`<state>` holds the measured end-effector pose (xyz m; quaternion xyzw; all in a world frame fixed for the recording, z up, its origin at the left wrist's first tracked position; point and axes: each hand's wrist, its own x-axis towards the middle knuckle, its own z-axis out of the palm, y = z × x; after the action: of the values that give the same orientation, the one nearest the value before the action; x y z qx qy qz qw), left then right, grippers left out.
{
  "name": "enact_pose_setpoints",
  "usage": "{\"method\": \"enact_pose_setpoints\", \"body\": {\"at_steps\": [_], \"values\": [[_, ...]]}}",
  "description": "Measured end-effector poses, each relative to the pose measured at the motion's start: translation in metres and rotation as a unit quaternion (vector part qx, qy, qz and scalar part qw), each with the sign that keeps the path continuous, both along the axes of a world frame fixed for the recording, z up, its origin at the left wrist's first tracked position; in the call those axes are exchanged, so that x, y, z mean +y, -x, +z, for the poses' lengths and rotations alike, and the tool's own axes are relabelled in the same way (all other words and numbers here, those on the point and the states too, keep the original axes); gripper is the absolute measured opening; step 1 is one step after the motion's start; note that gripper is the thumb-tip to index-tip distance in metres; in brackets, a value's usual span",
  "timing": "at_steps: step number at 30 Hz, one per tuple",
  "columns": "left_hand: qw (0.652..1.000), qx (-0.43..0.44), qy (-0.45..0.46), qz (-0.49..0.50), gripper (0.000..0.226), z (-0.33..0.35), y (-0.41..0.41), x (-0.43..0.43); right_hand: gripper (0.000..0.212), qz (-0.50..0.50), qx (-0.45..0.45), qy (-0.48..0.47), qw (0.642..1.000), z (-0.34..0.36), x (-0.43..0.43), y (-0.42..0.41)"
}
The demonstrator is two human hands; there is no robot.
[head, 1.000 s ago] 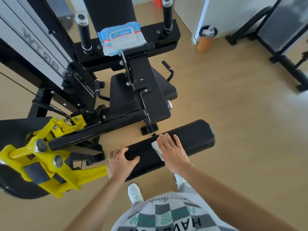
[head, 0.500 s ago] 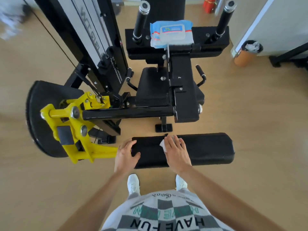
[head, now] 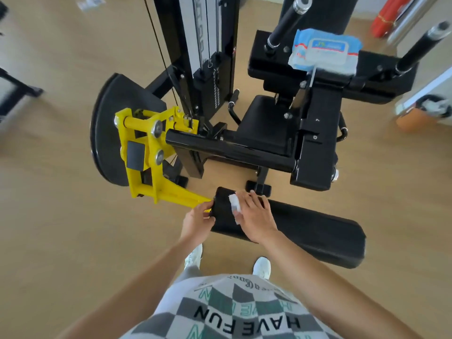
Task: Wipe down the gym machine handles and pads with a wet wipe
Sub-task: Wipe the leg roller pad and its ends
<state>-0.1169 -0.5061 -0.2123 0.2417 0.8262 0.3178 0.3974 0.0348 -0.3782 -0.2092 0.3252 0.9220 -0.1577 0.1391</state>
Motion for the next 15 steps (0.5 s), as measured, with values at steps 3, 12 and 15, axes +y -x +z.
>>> {"method": "enact_pose_setpoints", "body": {"at_steps": [3,12,15], "values": [[0.999,0.031,0.001,-0.014,0.053,-0.003,-0.004,-0.003,0.057,-0.092,-0.011,0.008,0.996,0.001,0.012,-0.016],[1.0,0.029,0.007,-0.002,0.05,0.005,-0.004,0.001,0.063,0.032,0.082,0.011,0.996,0.008,-0.008,0.016],[1.0,0.029,0.008,-0.001,0.045,0.008,-0.003,0.003,0.066,0.1,0.089,0.004,0.991,-0.001,-0.011,0.015]]}}
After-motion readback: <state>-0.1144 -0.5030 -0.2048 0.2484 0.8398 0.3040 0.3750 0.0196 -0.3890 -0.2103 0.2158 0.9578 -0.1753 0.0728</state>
